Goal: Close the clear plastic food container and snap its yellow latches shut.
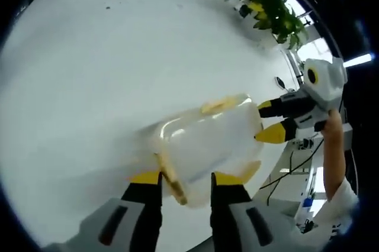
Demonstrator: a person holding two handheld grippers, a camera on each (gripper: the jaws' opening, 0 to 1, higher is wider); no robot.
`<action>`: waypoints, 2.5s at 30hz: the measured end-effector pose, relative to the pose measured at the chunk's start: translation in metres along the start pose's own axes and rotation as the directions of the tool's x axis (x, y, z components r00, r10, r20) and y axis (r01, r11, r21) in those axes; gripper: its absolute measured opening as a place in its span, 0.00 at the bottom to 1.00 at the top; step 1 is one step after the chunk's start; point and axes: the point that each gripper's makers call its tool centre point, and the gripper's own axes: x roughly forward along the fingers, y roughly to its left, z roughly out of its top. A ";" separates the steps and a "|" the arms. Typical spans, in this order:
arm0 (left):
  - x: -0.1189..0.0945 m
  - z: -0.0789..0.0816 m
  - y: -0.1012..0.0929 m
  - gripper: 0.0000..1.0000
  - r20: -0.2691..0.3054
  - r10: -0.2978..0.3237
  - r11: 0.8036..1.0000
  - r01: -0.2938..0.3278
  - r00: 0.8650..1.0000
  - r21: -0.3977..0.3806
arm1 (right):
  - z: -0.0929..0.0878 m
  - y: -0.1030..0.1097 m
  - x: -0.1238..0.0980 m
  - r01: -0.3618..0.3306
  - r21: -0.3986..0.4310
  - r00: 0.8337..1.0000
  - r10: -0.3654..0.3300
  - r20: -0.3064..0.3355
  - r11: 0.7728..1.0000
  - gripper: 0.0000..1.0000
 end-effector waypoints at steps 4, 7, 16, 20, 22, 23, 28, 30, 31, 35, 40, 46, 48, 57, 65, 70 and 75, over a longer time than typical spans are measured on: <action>0.000 0.000 0.000 0.25 0.003 -0.001 1.000 0.001 1.000 -0.004 | -0.001 0.000 0.000 0.000 0.003 1.000 0.000 -0.001 1.000 0.32; 0.000 0.001 -0.001 0.25 0.005 -0.001 1.000 0.001 1.000 -0.006 | -0.001 0.000 -0.001 0.000 0.007 1.000 0.000 -0.001 1.000 0.32; -0.001 0.001 -0.004 0.25 0.006 -0.003 1.000 0.003 1.000 -0.011 | -0.004 0.001 -0.001 0.000 0.035 1.000 0.000 -0.001 0.999 0.30; -0.001 0.001 -0.005 0.25 0.007 -0.007 1.000 0.007 1.000 -0.017 | -0.006 0.001 -0.001 -0.006 0.066 1.000 0.007 -0.005 0.998 0.29; -0.001 0.001 -0.005 0.25 0.007 -0.007 1.000 0.007 1.000 -0.016 | -0.006 0.003 0.000 -0.005 0.076 1.000 0.006 -0.007 0.997 0.29; -0.001 0.001 -0.005 0.25 0.007 -0.007 1.000 0.007 1.000 -0.015 | -0.006 0.003 0.000 -0.006 0.076 1.000 0.007 -0.009 0.997 0.29; -0.001 0.001 -0.006 0.25 0.010 -0.007 1.000 0.007 1.000 -0.016 | -0.008 0.003 0.000 -0.003 0.098 1.000 0.006 -0.023 0.995 0.28; -0.001 0.001 -0.006 0.25 0.011 -0.007 1.000 0.007 1.000 -0.017 | -0.009 0.003 0.000 -0.009 0.126 1.000 0.012 -0.025 0.992 0.27; -0.001 0.002 -0.006 0.25 0.012 -0.007 1.000 0.007 1.000 -0.016 | -0.009 0.003 0.000 -0.009 0.120 1.000 0.012 -0.025 0.993 0.27; -0.001 0.002 -0.006 0.25 0.012 -0.006 1.000 0.006 1.000 -0.018 | -0.010 0.003 0.000 -0.008 0.145 0.999 0.013 -0.032 0.989 0.27; -0.001 0.002 -0.006 0.25 0.014 -0.007 1.000 0.007 1.000 -0.020 | -0.010 0.001 0.001 -0.018 0.182 0.999 0.024 -0.032 0.983 0.25; 0.000 0.002 -0.006 0.25 0.019 -0.008 1.000 0.009 1.000 -0.026 | -0.011 0.000 0.001 -0.031 0.215 0.999 0.039 -0.033 0.976 0.24; 0.000 0.003 -0.005 0.25 0.022 -0.003 1.000 0.004 1.000 -0.027 | -0.015 0.006 0.003 -0.053 0.312 0.996 0.071 -0.048 0.949 0.22; -0.001 0.003 -0.005 0.25 0.026 -0.005 0.999 0.006 1.000 -0.032 | -0.006 -0.003 0.004 -0.086 0.257 0.996 0.090 -0.005 0.963 0.22; -0.001 0.003 -0.004 0.25 0.027 -0.004 1.000 0.005 1.000 -0.030 | -0.007 0.000 0.003 -0.071 0.234 0.997 0.074 -0.005 0.970 0.23; -0.002 0.003 -0.004 0.26 0.038 -0.015 1.000 0.015 0.999 -0.008 | -0.006 0.002 0.001 -0.044 0.169 0.999 0.048 -0.016 0.985 0.24; -0.004 0.004 -0.005 0.27 0.065 -0.016 0.997 0.012 0.998 0.070 | -0.006 0.003 -0.004 0.012 0.001 1.000 -0.012 -0.025 1.000 0.24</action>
